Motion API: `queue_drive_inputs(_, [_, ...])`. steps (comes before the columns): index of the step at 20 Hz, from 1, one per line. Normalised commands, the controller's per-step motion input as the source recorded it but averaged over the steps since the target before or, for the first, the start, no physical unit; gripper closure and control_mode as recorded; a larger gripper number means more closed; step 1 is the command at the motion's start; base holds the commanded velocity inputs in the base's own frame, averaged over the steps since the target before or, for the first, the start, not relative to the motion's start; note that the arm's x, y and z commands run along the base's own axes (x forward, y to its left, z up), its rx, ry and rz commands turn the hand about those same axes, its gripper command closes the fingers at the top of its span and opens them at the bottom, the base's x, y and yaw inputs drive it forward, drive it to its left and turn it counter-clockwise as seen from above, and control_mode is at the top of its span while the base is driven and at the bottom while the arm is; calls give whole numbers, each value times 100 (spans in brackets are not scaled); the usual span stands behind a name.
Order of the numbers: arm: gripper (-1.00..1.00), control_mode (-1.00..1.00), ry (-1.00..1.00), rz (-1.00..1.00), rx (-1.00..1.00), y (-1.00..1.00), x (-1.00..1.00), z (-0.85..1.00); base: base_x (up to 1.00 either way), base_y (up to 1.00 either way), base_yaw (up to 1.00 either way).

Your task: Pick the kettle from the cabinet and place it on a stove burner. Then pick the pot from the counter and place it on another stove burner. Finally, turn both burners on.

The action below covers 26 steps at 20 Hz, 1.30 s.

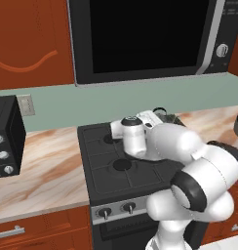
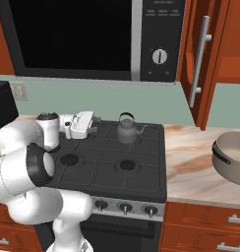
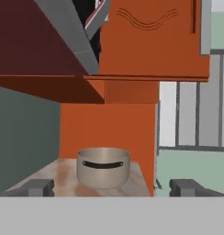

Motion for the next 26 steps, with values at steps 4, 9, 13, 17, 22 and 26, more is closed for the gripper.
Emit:
queue_drive_inputs(4, [-100, -100, -1, 0, 5, 0, -56, 40, 0, 0, 0])
queue_drive_inputs(9, [-100, -100, 0, 0, 6, 0, -61, 32, 0, 0, 0])
queue_drive_inputs(13, [-100, -100, 0, 0, 10, -3, -64, 27, 0, 0, 0])
queue_drive_inputs(17, [-100, -100, 0, 0, 12, -5, -65, 30, 0, 0, 0])
queue_drive_inputs(22, [-100, -100, 0, 0, 14, -8, -67, 33, 0, 0, 0])
queue_drive_inputs(26, [-100, -100, 0, 0, 16, -4, -65, 37, 0, 0, 0])
